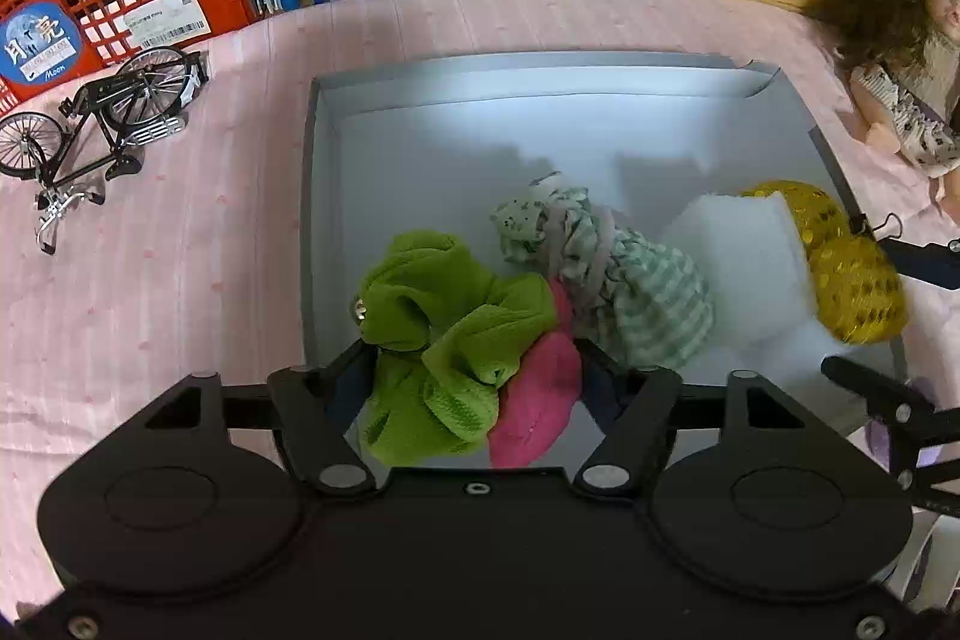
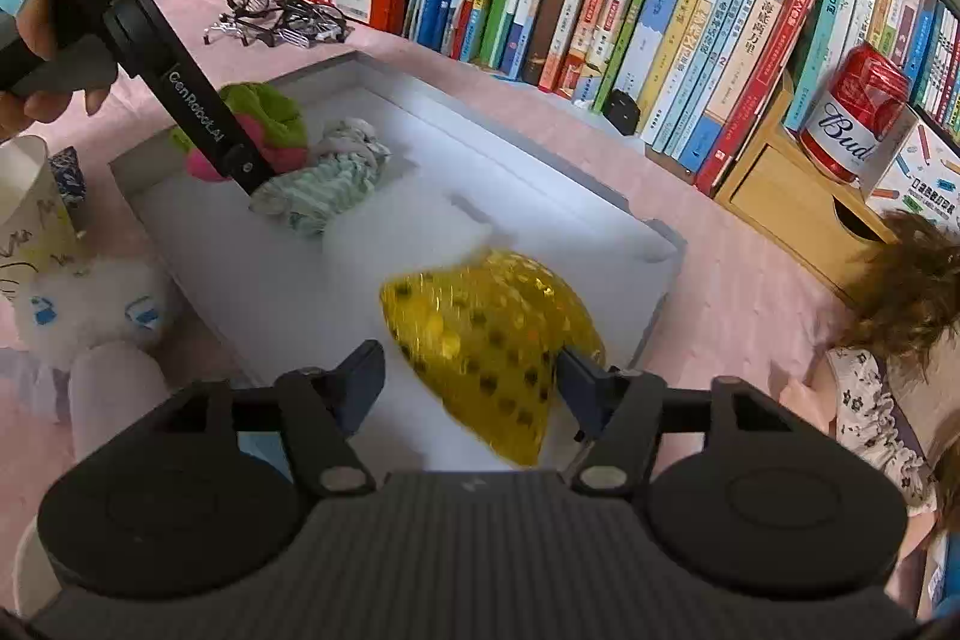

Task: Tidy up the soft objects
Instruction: 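Lower the gold sequin bow into the tray and open the right gripper, then withdraw both grippers up from the tray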

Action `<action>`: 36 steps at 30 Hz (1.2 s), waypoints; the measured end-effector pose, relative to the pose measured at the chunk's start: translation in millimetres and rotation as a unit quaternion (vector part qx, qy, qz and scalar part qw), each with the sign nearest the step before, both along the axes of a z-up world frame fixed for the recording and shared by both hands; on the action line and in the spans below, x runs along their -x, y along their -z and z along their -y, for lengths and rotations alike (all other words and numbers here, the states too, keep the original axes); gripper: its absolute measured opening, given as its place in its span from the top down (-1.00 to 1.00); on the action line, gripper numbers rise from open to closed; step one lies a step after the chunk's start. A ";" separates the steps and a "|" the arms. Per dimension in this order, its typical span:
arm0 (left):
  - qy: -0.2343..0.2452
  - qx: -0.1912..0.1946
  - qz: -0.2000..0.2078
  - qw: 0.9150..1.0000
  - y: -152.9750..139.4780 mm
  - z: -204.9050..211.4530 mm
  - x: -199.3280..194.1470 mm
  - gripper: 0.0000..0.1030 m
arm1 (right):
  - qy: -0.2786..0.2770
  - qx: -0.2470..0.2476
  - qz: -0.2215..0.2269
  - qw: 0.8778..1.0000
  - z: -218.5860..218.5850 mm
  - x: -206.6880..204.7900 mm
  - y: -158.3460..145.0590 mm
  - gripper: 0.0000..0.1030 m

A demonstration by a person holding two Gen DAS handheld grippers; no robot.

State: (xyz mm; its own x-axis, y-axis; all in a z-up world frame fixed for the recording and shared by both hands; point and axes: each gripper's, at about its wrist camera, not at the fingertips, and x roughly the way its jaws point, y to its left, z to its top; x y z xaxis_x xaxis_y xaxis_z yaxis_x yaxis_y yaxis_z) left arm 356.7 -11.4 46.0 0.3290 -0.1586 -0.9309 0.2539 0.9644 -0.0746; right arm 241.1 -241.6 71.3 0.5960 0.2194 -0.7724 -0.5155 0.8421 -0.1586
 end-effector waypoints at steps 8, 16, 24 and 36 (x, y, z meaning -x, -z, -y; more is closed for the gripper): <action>-0.022 0.043 0.016 0.999 -15.0 -10.4 10.3 -0.50 | 0.005 -0.015 0.009 1.000 -0.7 6.2 -8.7 -0.61; -0.021 0.050 0.038 0.998 -37.5 -14.0 31.0 -0.50 | 0.018 -0.037 0.034 0.999 1.4 20.1 -22.2 -0.71; -0.012 0.056 0.086 0.995 -67.4 -15.1 64.3 -0.52 | 0.026 -0.056 0.061 0.996 -4.4 39.6 -46.8 -0.72; 0.016 0.069 0.166 0.984 -88.8 -18.2 149.9 -0.54 | 0.089 -0.069 0.119 0.986 -5.1 93.2 -70.9 -0.80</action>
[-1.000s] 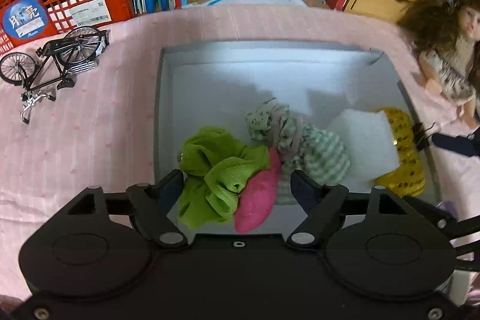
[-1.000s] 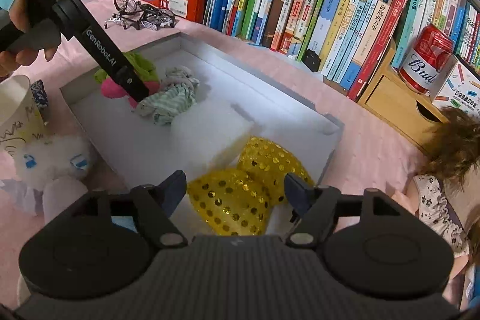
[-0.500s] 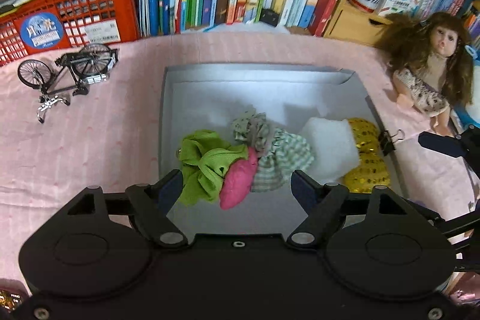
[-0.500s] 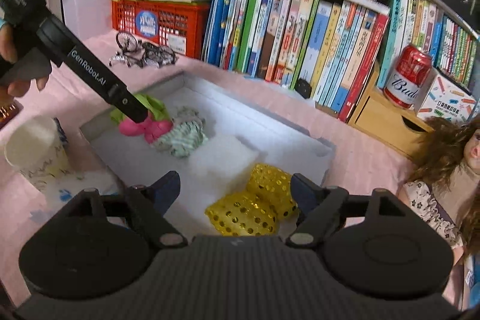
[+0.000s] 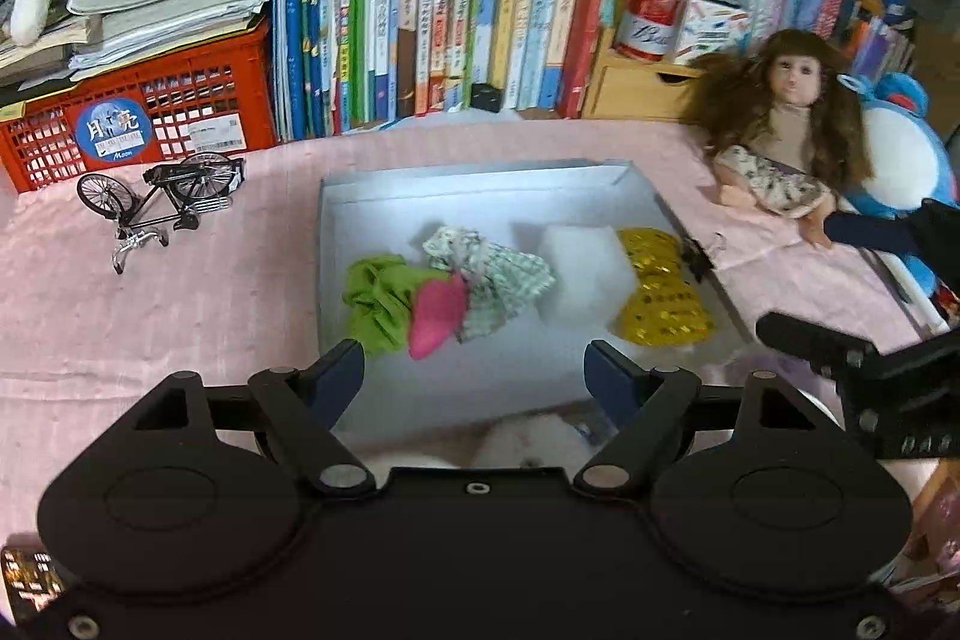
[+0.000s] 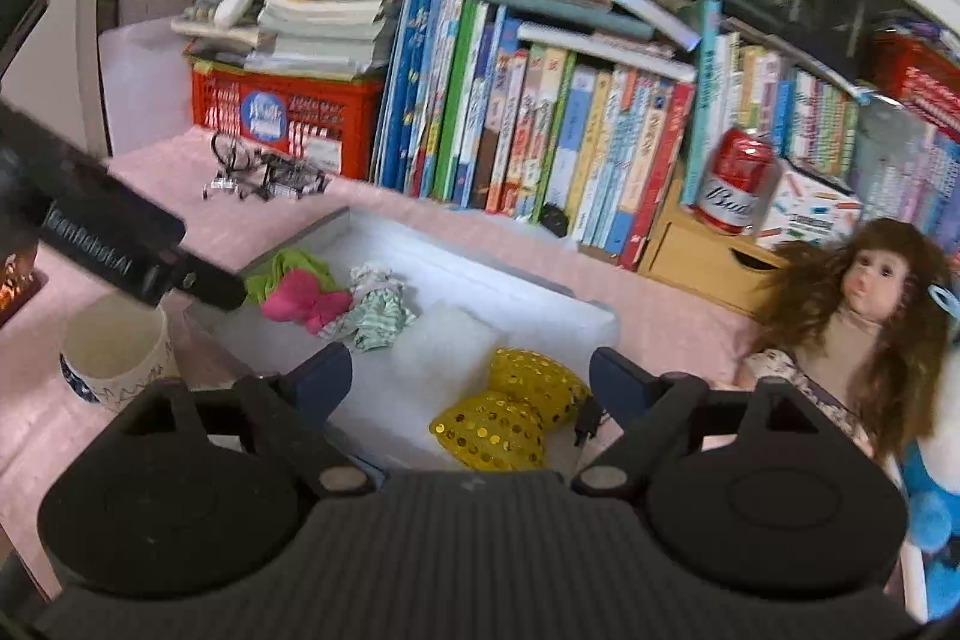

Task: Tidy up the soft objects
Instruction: 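Withdraw both grippers up from the tray, then move the left gripper to the light blue cloth while the right gripper approaches the purple fuzzy plush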

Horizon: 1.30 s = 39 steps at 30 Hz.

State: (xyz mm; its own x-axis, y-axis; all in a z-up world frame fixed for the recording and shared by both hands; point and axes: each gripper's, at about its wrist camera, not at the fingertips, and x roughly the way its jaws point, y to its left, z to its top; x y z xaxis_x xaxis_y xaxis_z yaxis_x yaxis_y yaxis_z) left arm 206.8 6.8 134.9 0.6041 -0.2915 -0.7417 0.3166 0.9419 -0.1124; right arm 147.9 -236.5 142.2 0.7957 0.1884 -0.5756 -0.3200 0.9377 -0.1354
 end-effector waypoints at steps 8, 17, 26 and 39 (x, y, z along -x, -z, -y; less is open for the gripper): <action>0.019 0.021 0.042 0.999 1.3 1.7 56.9 -0.55 | 0.016 -0.036 0.038 0.998 12.7 46.2 -3.5 -0.86; 0.021 0.042 0.083 0.995 11.3 2.6 104.9 -0.65 | 0.025 -0.044 0.068 0.996 17.0 83.8 3.1 -0.86; 0.006 0.036 0.129 0.991 35.7 3.9 148.2 -0.73 | 0.047 -0.047 0.090 0.994 35.4 111.7 20.2 -0.92; -0.042 0.003 0.160 0.986 87.0 1.8 183.6 -0.80 | 0.123 -0.047 0.088 0.987 73.5 123.6 64.7 -1.00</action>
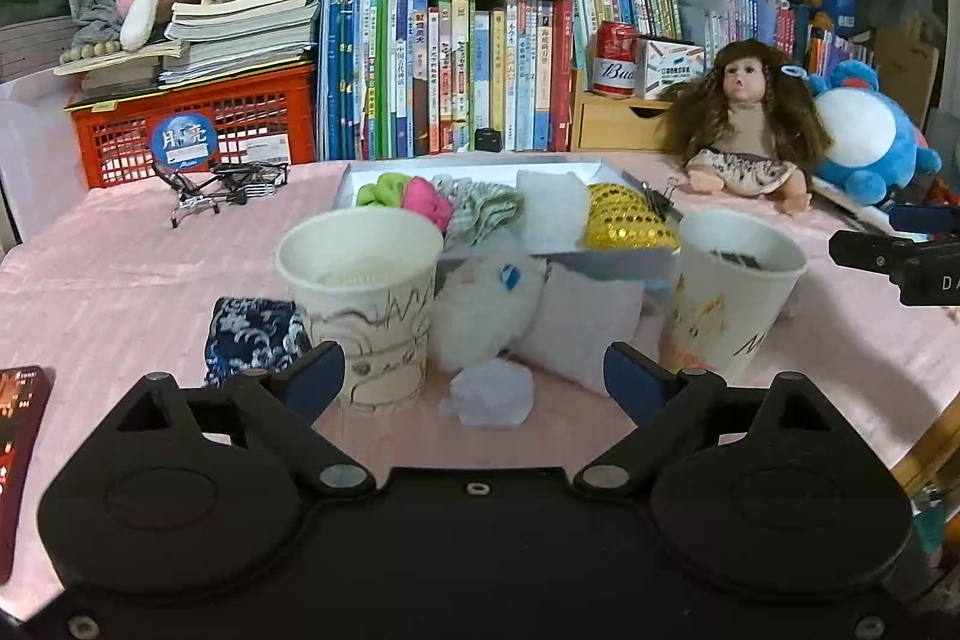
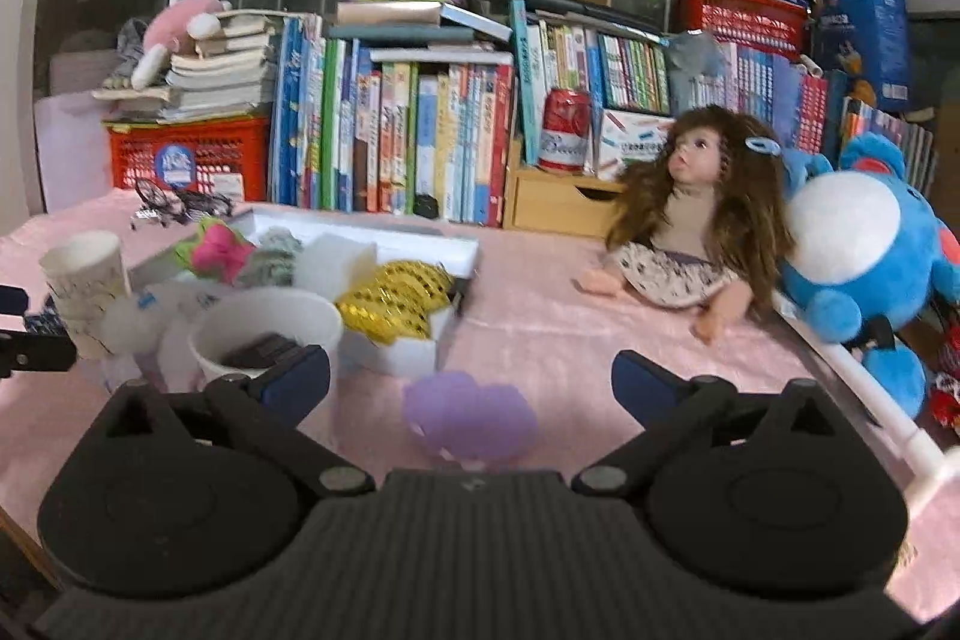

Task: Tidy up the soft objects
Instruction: 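Move the left gripper to the light blue cloth while the right gripper approaches the purple fuzzy plush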

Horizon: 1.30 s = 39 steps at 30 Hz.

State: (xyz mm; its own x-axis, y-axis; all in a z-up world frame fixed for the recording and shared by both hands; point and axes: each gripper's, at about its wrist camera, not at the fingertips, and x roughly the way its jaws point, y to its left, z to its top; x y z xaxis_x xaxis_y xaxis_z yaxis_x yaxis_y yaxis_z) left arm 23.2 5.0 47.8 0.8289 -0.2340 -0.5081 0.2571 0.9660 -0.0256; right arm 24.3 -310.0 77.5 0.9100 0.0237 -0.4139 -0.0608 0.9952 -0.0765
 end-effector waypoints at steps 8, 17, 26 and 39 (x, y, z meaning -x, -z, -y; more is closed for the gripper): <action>-0.019 0.005 -0.003 1.000 20.2 0.2 6.4 -0.80 | 0.008 -0.001 -0.015 1.000 5.4 0.4 24.3 -0.88; -0.043 0.031 -0.001 0.999 36.9 -0.7 10.6 -0.79 | 0.005 0.008 -0.020 1.000 5.2 -3.8 30.8 -0.76; -0.050 0.044 -0.006 0.998 47.4 3.2 7.4 -0.56 | 0.004 0.005 -0.036 0.999 6.1 -12.6 39.1 -0.72; -0.057 0.073 -0.030 0.995 53.8 10.9 -4.9 -0.10 | 0.010 -0.050 -0.079 0.996 21.3 -33.4 44.9 -0.53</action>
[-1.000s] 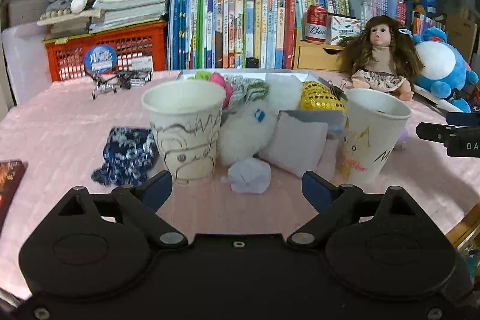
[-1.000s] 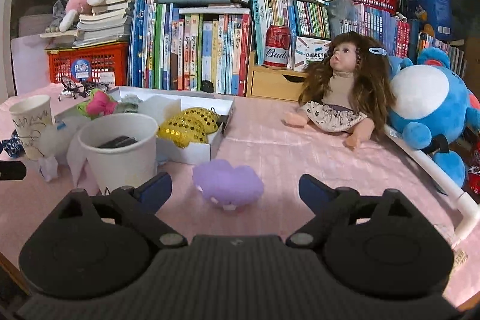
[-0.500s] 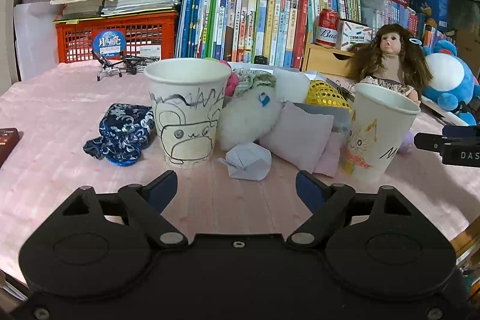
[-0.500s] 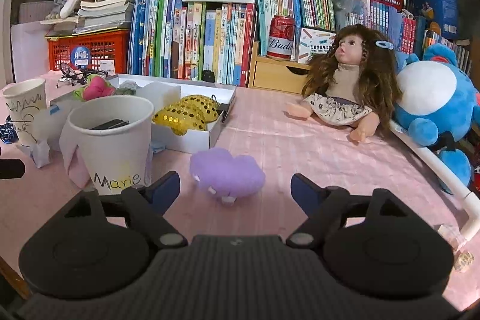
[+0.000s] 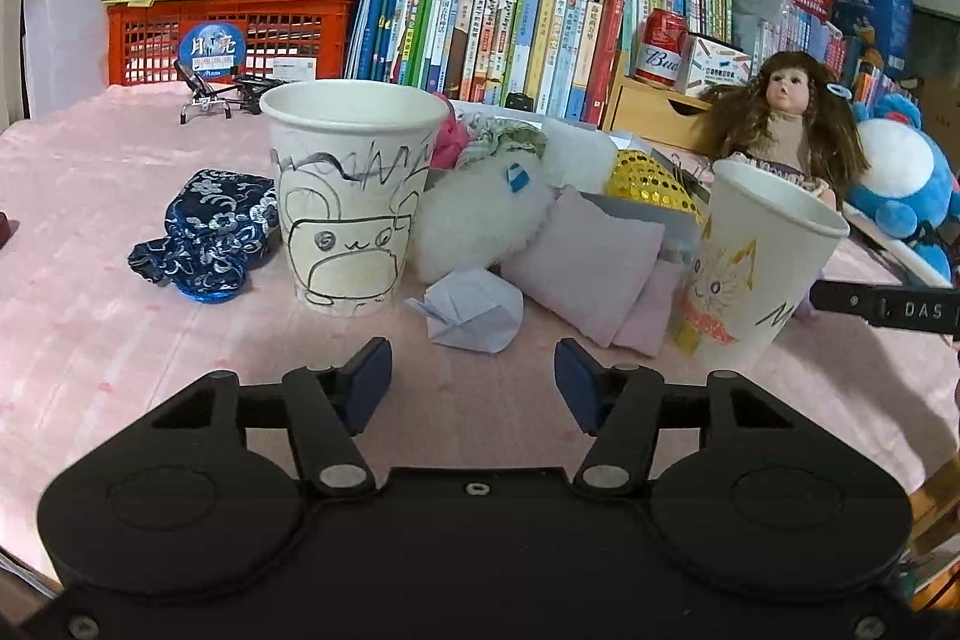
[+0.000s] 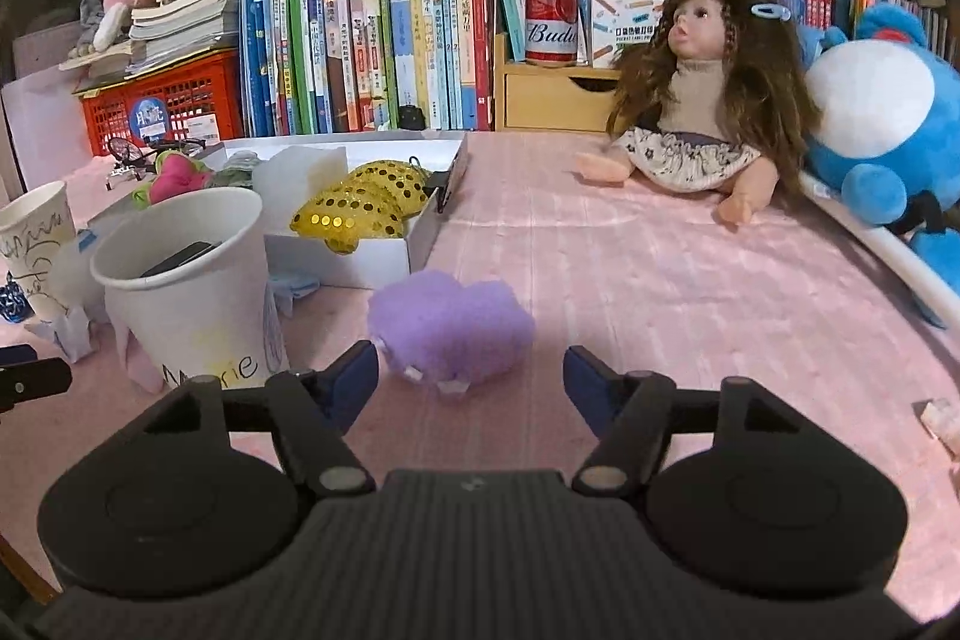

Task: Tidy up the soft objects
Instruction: 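Move the left gripper to the light blue cloth while the right gripper approaches the purple fuzzy plush, then grasp the light blue cloth with the left gripper while the right gripper grasps the purple plush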

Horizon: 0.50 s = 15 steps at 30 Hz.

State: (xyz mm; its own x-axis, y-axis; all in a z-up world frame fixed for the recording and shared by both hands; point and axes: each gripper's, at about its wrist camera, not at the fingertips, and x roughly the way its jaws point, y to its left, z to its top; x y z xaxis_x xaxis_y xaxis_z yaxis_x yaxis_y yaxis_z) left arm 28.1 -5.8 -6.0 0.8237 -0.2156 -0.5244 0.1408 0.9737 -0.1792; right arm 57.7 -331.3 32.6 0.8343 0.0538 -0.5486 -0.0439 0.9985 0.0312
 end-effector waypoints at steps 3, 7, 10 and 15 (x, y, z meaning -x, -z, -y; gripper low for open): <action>-0.005 0.004 0.003 1.000 -0.8 2.6 -3.5 -0.09 | -0.002 -0.001 -0.002 1.000 0.6 -3.3 0.2 -0.51; -0.019 0.008 0.003 1.000 -0.9 5.5 -9.1 -0.09 | -0.004 -0.002 -0.006 1.000 0.9 -8.7 0.2 -0.50; -0.030 0.015 -0.002 0.999 0.6 8.1 -14.4 -0.09 | -0.009 0.000 -0.014 1.000 0.2 -15.2 0.1 -0.50; -0.041 0.023 -0.001 0.999 0.5 11.8 -22.3 -0.09 | -0.018 0.002 -0.034 0.999 0.0 -27.4 2.1 -0.50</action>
State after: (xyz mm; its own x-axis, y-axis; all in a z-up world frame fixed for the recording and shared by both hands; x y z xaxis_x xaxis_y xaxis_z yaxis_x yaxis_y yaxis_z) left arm 50.4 -17.6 -6.5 0.8385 -0.1723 -0.5169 0.0615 0.9725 -0.2245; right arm 85.1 -331.3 30.6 0.7923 0.0809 -0.6047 -0.0776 0.9965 0.0315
